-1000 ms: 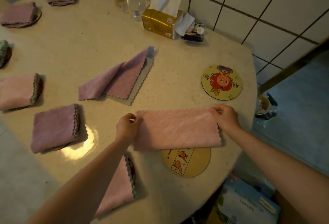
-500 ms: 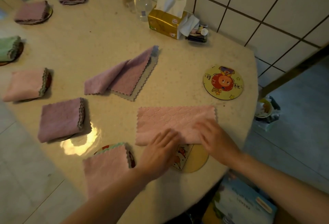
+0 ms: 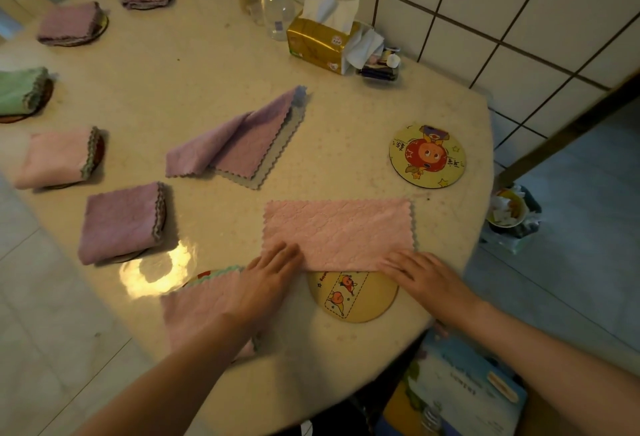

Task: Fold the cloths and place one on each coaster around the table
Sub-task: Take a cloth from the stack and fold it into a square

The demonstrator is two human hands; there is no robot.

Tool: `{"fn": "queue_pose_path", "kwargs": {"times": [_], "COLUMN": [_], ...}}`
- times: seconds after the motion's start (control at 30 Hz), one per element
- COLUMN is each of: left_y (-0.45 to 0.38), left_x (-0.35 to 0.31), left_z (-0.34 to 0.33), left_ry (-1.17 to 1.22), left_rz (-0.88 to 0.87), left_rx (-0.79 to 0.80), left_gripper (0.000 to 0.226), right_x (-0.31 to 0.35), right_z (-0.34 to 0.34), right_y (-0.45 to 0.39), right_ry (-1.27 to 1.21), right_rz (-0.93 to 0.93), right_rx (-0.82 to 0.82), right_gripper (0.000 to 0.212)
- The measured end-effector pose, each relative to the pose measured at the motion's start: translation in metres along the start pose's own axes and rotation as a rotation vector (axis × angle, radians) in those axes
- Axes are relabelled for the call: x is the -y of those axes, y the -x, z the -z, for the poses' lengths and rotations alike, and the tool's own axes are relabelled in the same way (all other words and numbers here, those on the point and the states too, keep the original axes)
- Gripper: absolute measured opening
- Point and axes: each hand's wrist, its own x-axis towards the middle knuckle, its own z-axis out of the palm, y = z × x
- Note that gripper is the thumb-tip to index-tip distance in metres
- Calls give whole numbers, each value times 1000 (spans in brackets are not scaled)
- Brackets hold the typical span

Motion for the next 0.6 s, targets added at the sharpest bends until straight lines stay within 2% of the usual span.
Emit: {"fn": "queue_pose_path", "kwargs": {"times": [0.07, 0.17, 0.33, 0.5, 0.6], "left_y": [-2, -8, -13, -8, -6], "left_x": [3, 3, 5, 5, 12], "left_z": [9, 13, 17, 17, 16], "left_ry": [-22, -72, -160, -199, -149], "left_rz": [-3, -22, -64, -91, -143], "left_rx": [7, -44, -13, -33, -84], "left_gripper": [71, 66, 75, 76, 67], "right_x": [1, 0, -3, -5, -11], "right_z": [-1, -1, 2, -3, -2], "right_y": [-8, -17, -21, -22, -22], "right_ry": [-11, -5, 29, 20, 5], "right_rz": [-3, 5, -12, 17, 38], "right_rx": [-30, -68, -35, -128, -180], "right_gripper": [75, 59, 66, 51, 41]}}
